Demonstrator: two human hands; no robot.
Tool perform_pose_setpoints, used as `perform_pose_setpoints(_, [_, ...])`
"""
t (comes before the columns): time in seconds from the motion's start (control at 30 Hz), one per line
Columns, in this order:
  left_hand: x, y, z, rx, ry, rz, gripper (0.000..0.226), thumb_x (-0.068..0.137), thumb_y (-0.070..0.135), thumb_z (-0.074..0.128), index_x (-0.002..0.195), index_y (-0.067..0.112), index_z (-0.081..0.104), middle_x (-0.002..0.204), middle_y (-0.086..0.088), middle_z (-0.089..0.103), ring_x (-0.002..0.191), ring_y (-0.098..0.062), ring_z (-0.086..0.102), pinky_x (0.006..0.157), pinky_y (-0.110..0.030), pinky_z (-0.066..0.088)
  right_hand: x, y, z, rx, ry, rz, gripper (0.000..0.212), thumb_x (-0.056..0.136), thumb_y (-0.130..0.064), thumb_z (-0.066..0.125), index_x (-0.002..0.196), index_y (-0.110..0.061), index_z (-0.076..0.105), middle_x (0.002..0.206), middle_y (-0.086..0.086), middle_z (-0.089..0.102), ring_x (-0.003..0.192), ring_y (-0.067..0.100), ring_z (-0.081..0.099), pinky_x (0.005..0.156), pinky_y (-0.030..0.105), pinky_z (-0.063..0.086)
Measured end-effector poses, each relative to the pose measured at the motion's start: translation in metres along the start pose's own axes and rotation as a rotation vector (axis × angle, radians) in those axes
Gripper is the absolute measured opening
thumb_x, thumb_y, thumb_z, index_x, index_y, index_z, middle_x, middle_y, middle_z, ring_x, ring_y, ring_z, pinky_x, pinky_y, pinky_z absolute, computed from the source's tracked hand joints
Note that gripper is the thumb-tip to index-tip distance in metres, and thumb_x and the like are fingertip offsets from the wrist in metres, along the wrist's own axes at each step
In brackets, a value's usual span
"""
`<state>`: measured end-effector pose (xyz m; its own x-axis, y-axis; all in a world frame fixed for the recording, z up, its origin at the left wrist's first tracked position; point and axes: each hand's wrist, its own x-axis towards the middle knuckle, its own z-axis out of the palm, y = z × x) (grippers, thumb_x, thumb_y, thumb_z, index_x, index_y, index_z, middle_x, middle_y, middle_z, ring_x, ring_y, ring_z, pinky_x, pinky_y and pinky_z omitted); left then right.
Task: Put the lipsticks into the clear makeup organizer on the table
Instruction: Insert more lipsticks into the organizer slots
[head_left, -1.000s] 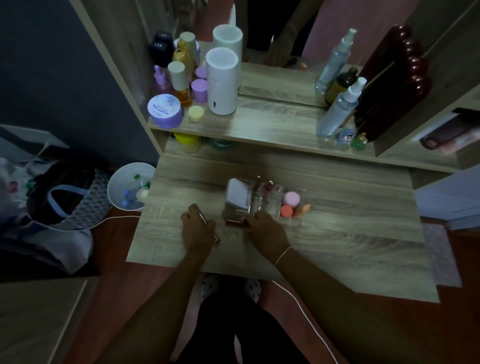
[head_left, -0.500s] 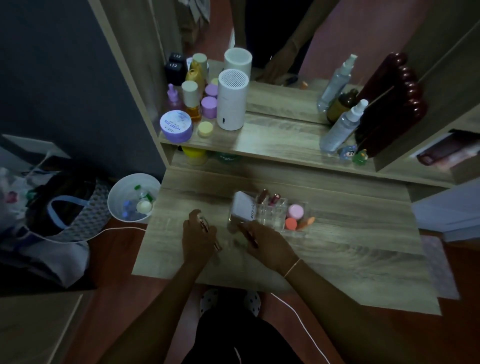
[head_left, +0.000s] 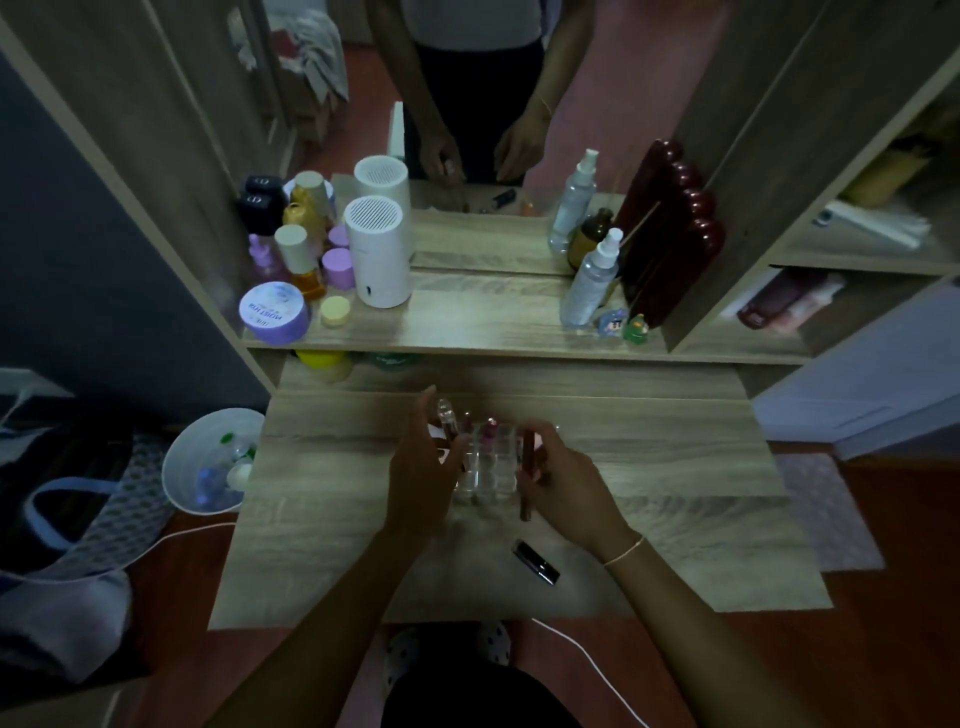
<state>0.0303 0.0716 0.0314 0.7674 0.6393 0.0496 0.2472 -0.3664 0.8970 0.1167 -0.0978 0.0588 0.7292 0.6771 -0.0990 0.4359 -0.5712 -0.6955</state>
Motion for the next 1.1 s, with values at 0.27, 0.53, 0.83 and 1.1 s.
perform_pose_setpoints(0.27, [0.002,-0.008,0.017,0.116,-0.037,0.002,0.025,0.083,0.016,0.07,0.103,0.019,0.054,0.1,-0.002,0.059,0.089,-0.018,0.061,0.075,-0.032,0.052,0.023,0.002,-0.017,0.057,0.166,0.026,0.072,0.082,-0.02,0.075,0.14,-0.032,0.033,0.083,-0.023,0.056,0.064,-0.01,0.056,0.056,0.002,0.04])
perform_pose_setpoints(0.53, [0.004,-0.013,0.023,0.177,-0.073,0.067,0.005,0.088,0.012,0.065,0.09,0.011,0.06,0.09,0.001,0.057,0.092,-0.022,0.055,0.075,-0.022,0.046,0.036,0.005,-0.013,0.087,0.186,0.06,0.021,0.08,-0.019,0.077,0.096,-0.017,0.064,0.092,-0.002,0.069,0.075,0.002,0.061,0.07,0.014,0.049])
perform_pose_setpoints(0.83, [0.004,-0.017,0.025,0.165,-0.068,0.035,0.009,0.088,0.018,0.066,0.094,0.013,0.061,0.095,0.004,0.053,0.091,-0.02,0.058,0.077,-0.032,0.053,0.056,0.012,-0.007,0.014,0.181,0.033,0.017,0.078,-0.011,0.076,0.091,-0.012,0.065,0.092,0.006,0.07,0.084,0.017,0.064,0.081,0.035,0.057])
perform_pose_setpoints(1.1, [0.003,-0.022,0.02,0.159,-0.089,0.087,0.024,0.088,0.024,0.066,0.107,0.009,0.06,0.11,-0.008,0.058,0.089,-0.016,0.063,0.075,-0.025,0.057,0.07,0.015,0.006,-0.084,0.073,0.026,0.021,0.074,-0.006,0.074,0.093,-0.011,0.066,0.094,0.01,0.07,0.086,0.026,0.064,0.077,0.035,0.053])
